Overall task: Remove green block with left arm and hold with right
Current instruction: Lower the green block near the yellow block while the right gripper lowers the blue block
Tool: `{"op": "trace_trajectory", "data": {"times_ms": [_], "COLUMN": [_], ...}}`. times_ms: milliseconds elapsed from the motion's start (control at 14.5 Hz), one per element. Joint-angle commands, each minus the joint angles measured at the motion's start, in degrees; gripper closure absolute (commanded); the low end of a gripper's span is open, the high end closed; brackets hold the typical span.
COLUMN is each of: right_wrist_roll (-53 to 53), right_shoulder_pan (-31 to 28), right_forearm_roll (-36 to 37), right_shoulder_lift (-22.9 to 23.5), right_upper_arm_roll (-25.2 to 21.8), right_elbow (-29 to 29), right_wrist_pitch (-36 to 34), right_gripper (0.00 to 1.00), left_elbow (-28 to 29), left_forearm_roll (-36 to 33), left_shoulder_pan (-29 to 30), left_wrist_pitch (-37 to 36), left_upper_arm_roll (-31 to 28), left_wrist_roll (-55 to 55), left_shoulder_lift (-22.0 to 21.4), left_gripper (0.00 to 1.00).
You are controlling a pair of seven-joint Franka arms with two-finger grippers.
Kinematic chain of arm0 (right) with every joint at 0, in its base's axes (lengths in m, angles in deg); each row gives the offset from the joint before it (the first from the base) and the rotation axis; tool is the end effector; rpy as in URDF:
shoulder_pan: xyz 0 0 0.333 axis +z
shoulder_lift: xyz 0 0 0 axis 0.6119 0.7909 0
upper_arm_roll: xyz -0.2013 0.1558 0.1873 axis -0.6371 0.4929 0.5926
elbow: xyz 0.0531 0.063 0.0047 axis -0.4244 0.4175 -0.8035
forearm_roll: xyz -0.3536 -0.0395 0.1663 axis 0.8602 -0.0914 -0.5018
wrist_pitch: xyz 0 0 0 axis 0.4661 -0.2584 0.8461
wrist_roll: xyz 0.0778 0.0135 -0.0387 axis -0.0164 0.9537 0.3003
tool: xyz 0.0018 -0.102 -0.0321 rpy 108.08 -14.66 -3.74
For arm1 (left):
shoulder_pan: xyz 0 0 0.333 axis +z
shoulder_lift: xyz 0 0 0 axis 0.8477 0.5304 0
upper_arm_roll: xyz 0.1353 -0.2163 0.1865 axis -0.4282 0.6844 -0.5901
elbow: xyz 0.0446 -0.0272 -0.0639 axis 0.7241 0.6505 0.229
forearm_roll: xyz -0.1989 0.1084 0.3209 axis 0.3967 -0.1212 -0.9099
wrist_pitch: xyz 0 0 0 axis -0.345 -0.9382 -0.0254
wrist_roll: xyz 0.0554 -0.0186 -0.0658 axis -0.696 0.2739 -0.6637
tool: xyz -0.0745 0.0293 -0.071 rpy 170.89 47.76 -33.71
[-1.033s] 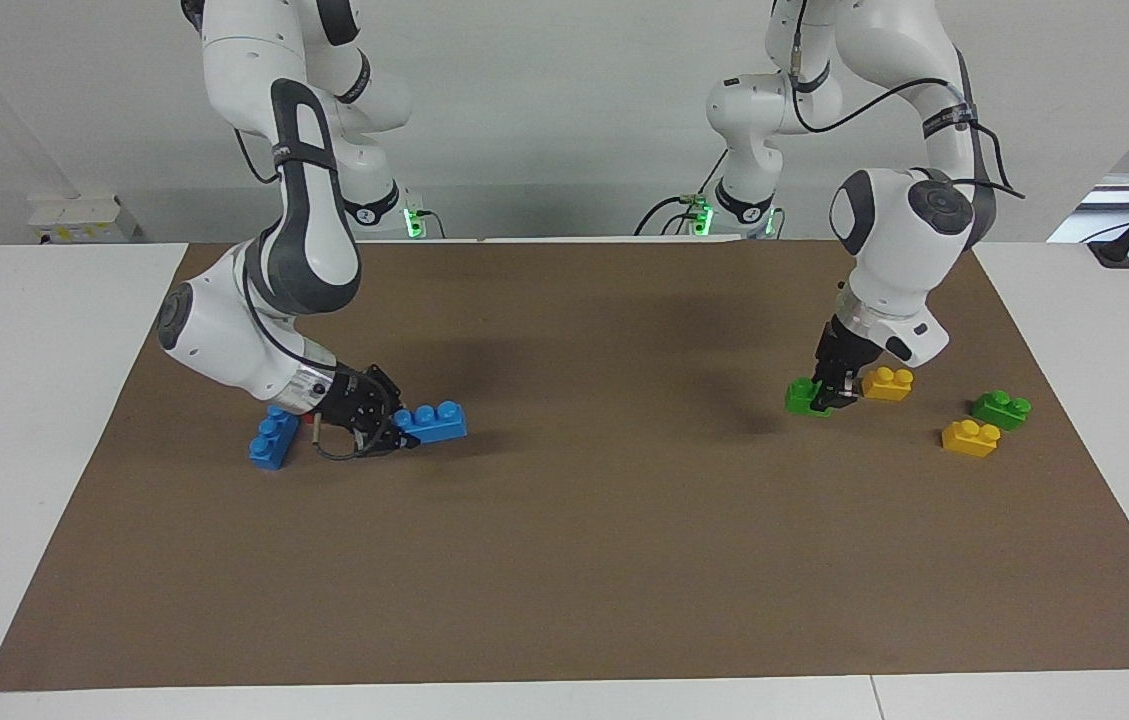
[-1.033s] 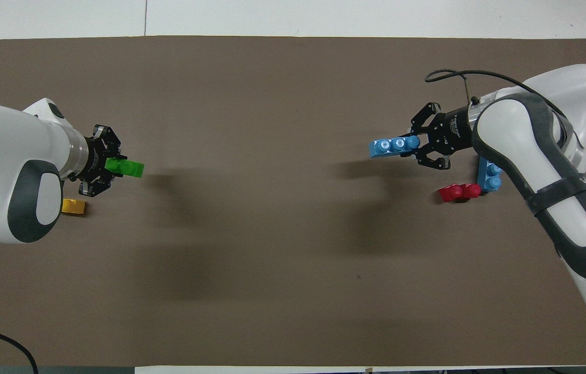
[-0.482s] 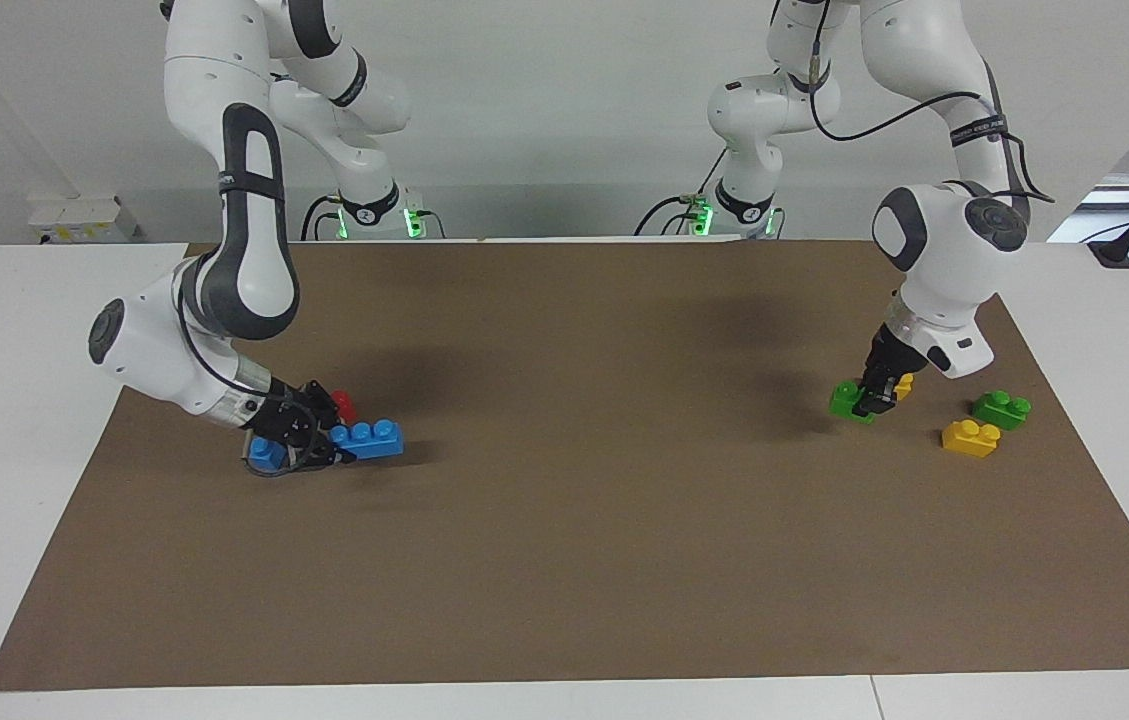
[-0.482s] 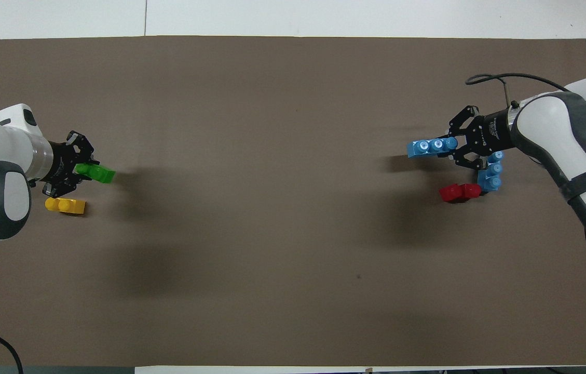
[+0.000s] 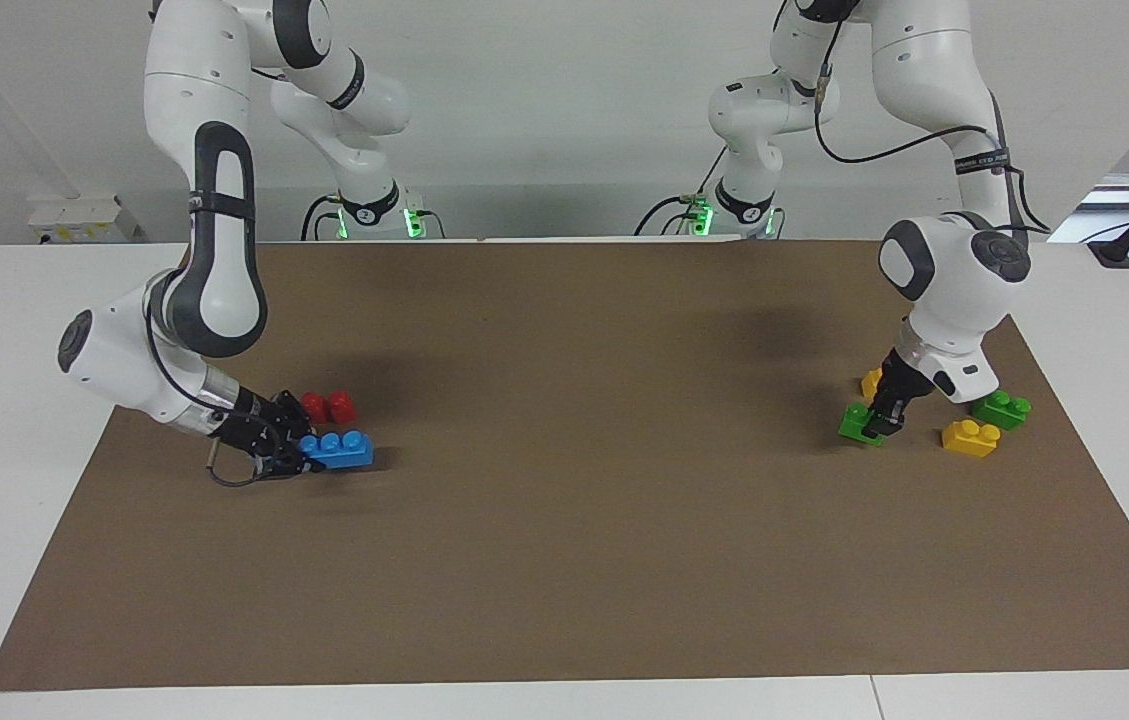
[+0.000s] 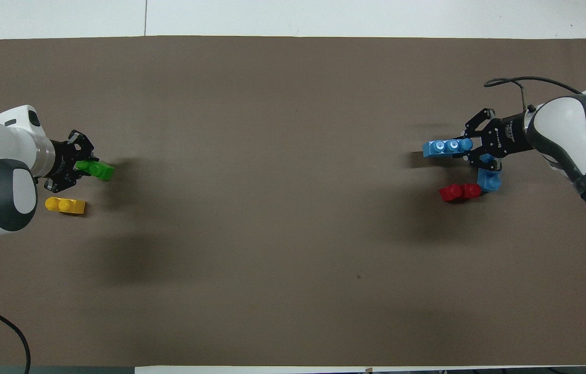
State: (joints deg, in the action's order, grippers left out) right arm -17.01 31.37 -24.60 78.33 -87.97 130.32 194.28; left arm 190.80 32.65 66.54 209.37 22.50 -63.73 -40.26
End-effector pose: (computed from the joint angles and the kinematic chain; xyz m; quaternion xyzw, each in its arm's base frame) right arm 0.6336 -0.0625 0.3021 -0.6995 0.6692 0.1711 0.1833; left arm 0.5962 0.0278 0.3348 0.8723 0.4857 0.0322 0.0474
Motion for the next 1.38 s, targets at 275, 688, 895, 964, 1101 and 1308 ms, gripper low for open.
{"op": "trace_trajectory", "data": {"times_ms": [275,688,895,964,1101,1308], "right_wrist_roll": [1.08,1.52,1.61,1.61,1.61,0.82], "right_shoulder_pan": [-0.06,0.47,0.56,0.47,0.47,0.47], "right_forearm_roll": [0.77,0.59,0.68,0.68,0.59,0.07], "right_shoulder_lift": [0.46,-0.06,-0.24,-0.33,-0.5,-0.5], "right_upper_arm_roll": [0.87,0.96,0.96,0.96,1.05,1.05], "right_elbow": [2.23,5.92,6.19,6.1,5.75,3.21], "right_wrist_pitch": [4.52,9.18,8.74,8.22,7.25,3.31], "right_gripper": [1.0,1.0,1.0,0.92,0.38,0.19], "left_elbow": [-6.03,-7.01,-6.92,-6.66,-6.31,-6.22], "left_forearm_roll": [0.6,-2.73,-2.92,-2.92,-2.92,-3.0], "left_shoulder_pan": [1.8,2.41,1.98,1.89,1.89,1.89], "left_wrist_pitch": [0.69,0.69,1.21,1.74,1.83,1.74], "left_upper_arm_roll": [0.31,0.4,0.4,0.4,0.4,0.4], "left_wrist_roll": [4.54,9.38,10.62,10.88,11.49,11.76], "left_shoulder_lift": [5.32,7.78,8.31,8.4,8.66,8.58], "left_gripper": [1.0,1.0,1.0,1.0,1.0,0.0]}}
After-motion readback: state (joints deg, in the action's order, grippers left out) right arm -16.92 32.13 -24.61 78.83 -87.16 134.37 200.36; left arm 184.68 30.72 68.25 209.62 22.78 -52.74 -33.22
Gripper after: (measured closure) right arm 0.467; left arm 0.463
